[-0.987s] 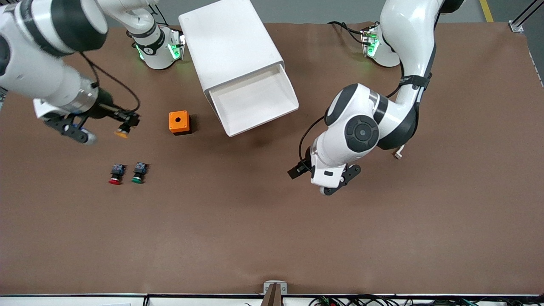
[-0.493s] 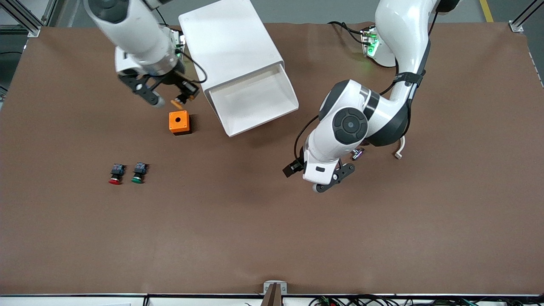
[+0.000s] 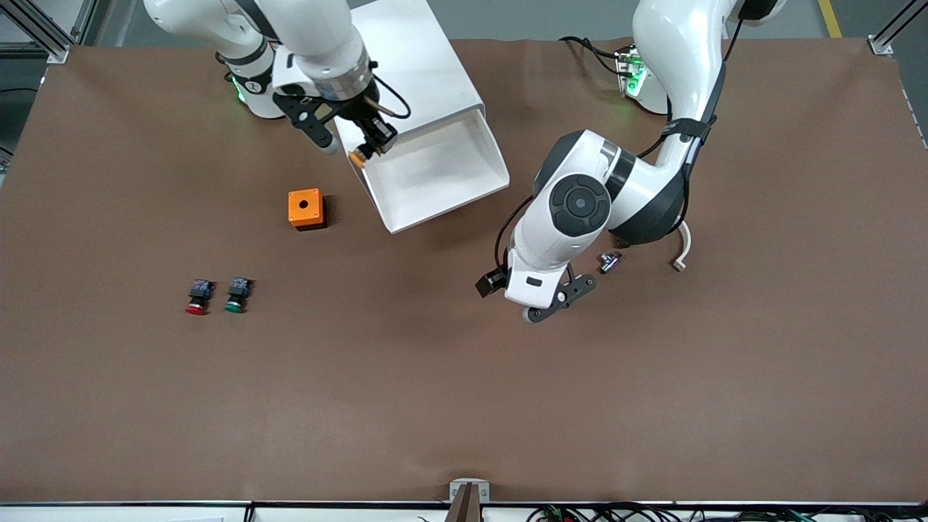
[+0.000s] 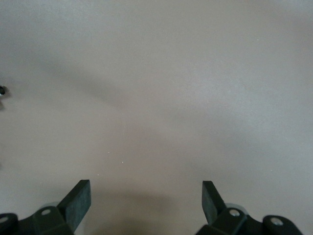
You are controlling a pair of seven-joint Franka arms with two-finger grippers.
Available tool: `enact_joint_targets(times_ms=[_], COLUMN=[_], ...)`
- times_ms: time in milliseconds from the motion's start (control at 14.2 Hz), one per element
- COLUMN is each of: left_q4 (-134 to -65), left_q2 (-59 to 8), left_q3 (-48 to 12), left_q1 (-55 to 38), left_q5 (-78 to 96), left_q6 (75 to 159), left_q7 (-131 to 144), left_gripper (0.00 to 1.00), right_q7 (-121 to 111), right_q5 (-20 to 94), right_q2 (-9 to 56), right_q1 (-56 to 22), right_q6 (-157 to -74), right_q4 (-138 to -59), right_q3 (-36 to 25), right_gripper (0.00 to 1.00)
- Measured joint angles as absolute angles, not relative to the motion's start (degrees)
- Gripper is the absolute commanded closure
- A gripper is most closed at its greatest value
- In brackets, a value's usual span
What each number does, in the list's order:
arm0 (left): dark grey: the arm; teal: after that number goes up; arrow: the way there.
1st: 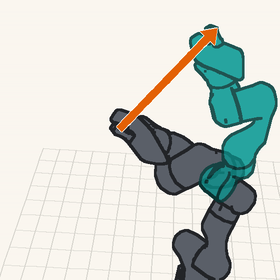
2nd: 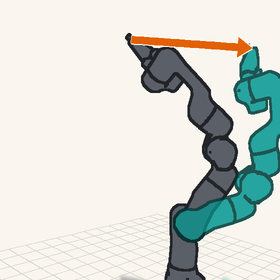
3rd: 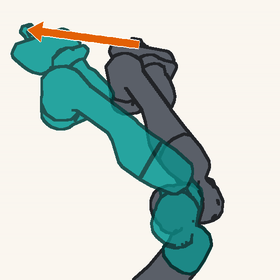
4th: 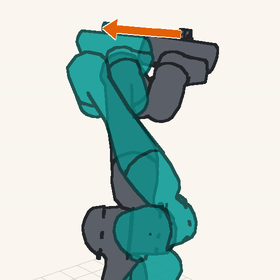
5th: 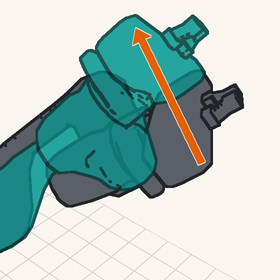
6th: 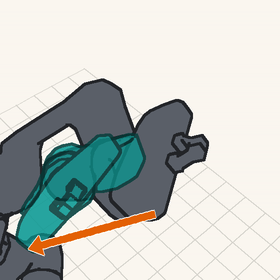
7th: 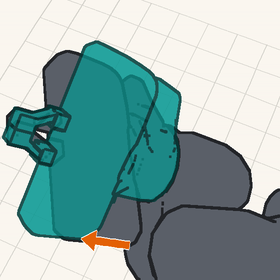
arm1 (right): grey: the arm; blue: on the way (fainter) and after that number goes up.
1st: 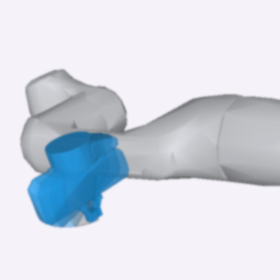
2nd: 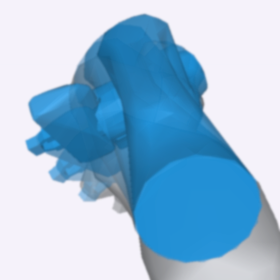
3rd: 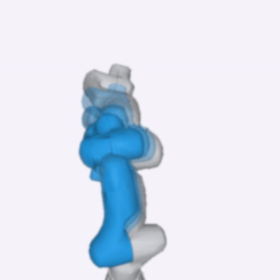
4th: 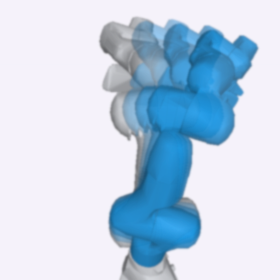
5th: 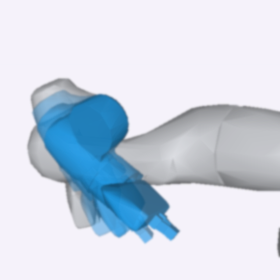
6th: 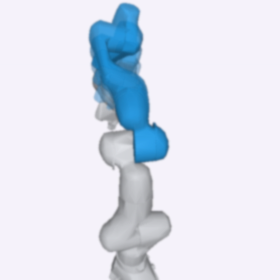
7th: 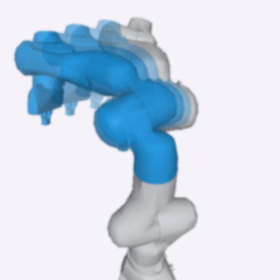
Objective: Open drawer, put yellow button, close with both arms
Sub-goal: 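Carry the yellow button into the open drawer with the right gripper, then open the right gripper to drop the button in the drawer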
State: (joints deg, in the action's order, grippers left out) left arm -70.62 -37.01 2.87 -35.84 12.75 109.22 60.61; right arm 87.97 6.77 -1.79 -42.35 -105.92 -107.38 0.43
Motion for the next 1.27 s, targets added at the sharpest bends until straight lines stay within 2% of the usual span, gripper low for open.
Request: enact_joint_targets(times_ms=[282, 1268], left_q4=[-70.61, -70.62], left_q2=[-37.01, -36.98], left_q3=[2.88, 2.86], left_q1=[-35.85, -43.48], left_q5=[12.75, 6.92], left_q6=[109.72, 109.91], left_q7=[60.58, 60.74], left_gripper=[0.0, 0.0], right_q7=[93.6, 100.33], right_q5=[6.75, 6.09], right_q2=[2.42, 10.07], right_q1=[-46.62, -52.38], right_q6=[-111.34, -118.0], right_q4=[-107.71, -107.27], right_q3=[0.38, 0.21], right_gripper=[1.0, 1.0])
